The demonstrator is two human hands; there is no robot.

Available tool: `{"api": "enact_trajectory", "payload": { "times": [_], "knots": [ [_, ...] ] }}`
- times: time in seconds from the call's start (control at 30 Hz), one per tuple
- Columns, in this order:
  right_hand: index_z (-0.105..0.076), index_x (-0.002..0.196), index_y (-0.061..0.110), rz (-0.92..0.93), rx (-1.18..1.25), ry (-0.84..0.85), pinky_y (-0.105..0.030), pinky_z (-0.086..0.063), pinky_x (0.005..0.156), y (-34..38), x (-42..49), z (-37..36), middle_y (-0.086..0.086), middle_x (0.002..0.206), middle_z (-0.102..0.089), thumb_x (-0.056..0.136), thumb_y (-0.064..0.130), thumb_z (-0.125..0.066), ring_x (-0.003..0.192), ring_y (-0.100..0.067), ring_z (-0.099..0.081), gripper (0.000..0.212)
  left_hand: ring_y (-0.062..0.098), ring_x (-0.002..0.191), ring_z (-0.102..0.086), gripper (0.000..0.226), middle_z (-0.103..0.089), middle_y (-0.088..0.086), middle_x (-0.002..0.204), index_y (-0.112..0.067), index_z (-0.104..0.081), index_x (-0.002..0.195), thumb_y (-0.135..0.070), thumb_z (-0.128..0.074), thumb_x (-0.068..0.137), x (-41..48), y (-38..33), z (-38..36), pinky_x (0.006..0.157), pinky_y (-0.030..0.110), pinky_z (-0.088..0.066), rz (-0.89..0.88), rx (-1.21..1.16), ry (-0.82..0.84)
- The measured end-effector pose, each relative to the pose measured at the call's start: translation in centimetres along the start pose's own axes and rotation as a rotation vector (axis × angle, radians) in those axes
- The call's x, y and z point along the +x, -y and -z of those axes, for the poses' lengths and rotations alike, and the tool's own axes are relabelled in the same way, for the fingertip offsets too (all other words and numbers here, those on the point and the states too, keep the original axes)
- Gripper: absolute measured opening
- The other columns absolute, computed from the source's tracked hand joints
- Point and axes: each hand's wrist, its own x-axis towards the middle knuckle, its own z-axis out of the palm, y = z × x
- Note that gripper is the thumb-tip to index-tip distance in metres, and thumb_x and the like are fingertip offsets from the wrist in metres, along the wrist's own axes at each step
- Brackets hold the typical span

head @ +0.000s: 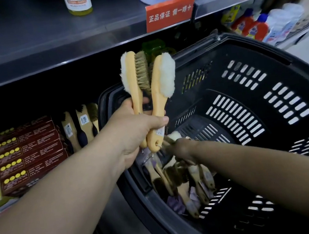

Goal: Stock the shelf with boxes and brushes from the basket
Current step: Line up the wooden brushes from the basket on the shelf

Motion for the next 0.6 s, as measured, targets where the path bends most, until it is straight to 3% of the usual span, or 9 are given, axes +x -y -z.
{"api": "enact_trajectory", "payload": {
  "times": [0.07,0.13,0.2,0.27,0.4,0.53,0.6],
  "knots": [
    [-0.051,0.103,0.016,-0.046,0.304,-0.038,-0.019,-0.035,0.049,-0.4,-2.2,2.1,0.002,0.069,-0.05,0.098,0.034,-0.039,0.054,-0.009,-0.047,0.022,0.014,0.079,-0.067,0.052,-0.072,0.006,0.093,-0.019,-0.05,0.12,0.004,-0.069,0.078,0.1,0.1,-0.2,0.045,0.022,-0.048,-0.007,-0.026,-0.016],
    [-0.053,0.087,0.01,-0.036,0.674,0.0,-0.015,-0.032,0.039,-0.9,-4.9,4.5,0.001,0.053,-0.049,0.097,0.028,-0.04,0.039,-0.009,-0.042,0.024,0.015,0.079,-0.067,0.05,-0.071,0.007,0.089,-0.019,-0.049,0.118,0.005,-0.068,0.078,0.2,0.2,-0.6,0.041,0.022,-0.049,-0.012,-0.057,-0.032],
    [-0.052,0.088,0.009,0.043,1.034,0.102,-0.017,-0.036,0.037,-1.0,-7.3,6.3,0.002,0.055,-0.05,0.099,0.026,-0.038,0.042,-0.008,-0.042,0.025,0.016,0.079,-0.067,0.05,-0.071,0.007,0.086,-0.02,-0.05,0.117,0.005,-0.068,0.078,0.4,0.4,-1.2,0.043,0.024,-0.052,-0.022,-0.081,-0.051],
    [-0.054,0.101,0.006,0.135,1.256,0.174,-0.019,-0.042,0.043,-0.4,-9.3,7.5,0.0,0.066,-0.054,0.1,0.026,-0.036,0.051,-0.009,-0.046,0.026,0.017,0.078,-0.067,0.051,-0.071,0.005,0.082,-0.02,-0.051,0.116,0.006,-0.069,0.076,0.5,0.5,-2.0,0.046,0.025,-0.054,-0.04,-0.109,-0.064],
    [-0.062,0.108,0.006,0.309,1.354,0.148,-0.024,-0.054,0.059,1.0,-11.1,8.4,-0.001,0.079,-0.064,0.1,0.025,-0.034,0.065,-0.01,-0.06,0.034,0.018,0.077,-0.067,0.043,-0.072,0.005,0.082,-0.025,-0.055,0.104,0.001,-0.071,0.075,0.8,0.7,-3.6,0.059,0.03,-0.054,-0.066,-0.19,-0.08],
    [-0.059,0.106,0.0,0.441,1.367,0.173,-0.023,-0.057,0.065,1.4,-11.5,8.2,-0.006,0.077,-0.066,0.097,0.008,-0.041,0.065,-0.01,-0.064,0.022,0.016,0.073,-0.069,0.033,-0.074,0.002,0.081,-0.025,-0.058,0.101,-0.015,-0.076,0.075,0.9,1.0,-4.7,0.07,0.041,-0.055,-0.109,-0.216,-0.099],
    [-0.057,0.11,-0.001,0.469,1.379,0.184,-0.023,-0.057,0.066,1.4,-11.5,8.3,-0.006,0.075,-0.066,0.095,0.002,-0.043,0.066,-0.011,-0.064,0.021,0.016,0.076,-0.068,0.032,-0.073,0.002,0.085,-0.026,-0.059,0.101,-0.021,-0.076,0.075,1.0,1.1,-4.9,0.069,0.038,-0.055,-0.118,-0.211,-0.085]
  ]
}}
